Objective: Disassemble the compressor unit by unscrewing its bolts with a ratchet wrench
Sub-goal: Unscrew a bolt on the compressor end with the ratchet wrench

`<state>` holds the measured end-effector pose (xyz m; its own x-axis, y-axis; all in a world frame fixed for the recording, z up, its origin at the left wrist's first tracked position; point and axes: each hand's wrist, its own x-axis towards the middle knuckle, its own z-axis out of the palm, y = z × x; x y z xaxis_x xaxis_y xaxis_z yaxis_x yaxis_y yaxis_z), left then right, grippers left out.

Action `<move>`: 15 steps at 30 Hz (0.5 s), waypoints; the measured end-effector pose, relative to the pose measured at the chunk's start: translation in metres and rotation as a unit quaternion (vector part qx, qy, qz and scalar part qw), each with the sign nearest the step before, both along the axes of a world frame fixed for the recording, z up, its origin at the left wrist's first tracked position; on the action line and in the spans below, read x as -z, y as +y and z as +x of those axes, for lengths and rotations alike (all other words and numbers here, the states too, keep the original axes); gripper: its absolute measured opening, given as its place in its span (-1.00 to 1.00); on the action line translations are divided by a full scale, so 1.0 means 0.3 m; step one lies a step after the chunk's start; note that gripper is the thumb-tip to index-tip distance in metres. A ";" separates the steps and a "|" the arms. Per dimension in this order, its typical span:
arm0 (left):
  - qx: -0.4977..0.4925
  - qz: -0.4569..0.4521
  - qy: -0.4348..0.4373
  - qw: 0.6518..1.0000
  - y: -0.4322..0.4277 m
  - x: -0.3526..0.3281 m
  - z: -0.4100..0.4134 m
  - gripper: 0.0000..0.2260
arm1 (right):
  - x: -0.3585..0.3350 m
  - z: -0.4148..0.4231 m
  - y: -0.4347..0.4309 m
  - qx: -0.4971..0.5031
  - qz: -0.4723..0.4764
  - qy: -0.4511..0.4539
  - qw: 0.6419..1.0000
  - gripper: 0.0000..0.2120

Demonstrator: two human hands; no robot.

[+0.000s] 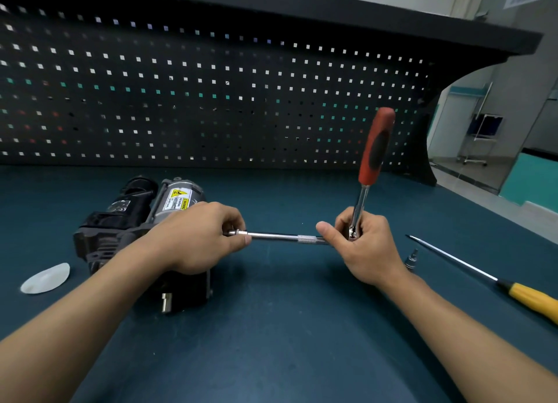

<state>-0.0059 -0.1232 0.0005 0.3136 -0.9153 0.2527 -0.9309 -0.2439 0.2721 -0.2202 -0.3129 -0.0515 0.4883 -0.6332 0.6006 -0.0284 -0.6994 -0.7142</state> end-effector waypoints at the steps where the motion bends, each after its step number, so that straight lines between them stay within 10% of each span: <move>1: -0.001 0.001 0.001 1.000 0.001 0.000 0.000 -0.80 | 0.000 0.003 0.000 0.003 -0.007 -0.007 1.000 -0.53; 15: -0.003 0.013 0.004 1.000 0.002 -0.008 -0.006 -0.83 | -0.006 0.016 -0.008 0.002 -0.094 -0.067 0.993 -0.64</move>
<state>-0.0078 -0.1226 0.0030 0.3215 -0.9194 0.2267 -0.9271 -0.2569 0.2730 -0.2155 -0.3153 -0.0498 0.3940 -0.5056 0.7675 0.0556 -0.8204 -0.5690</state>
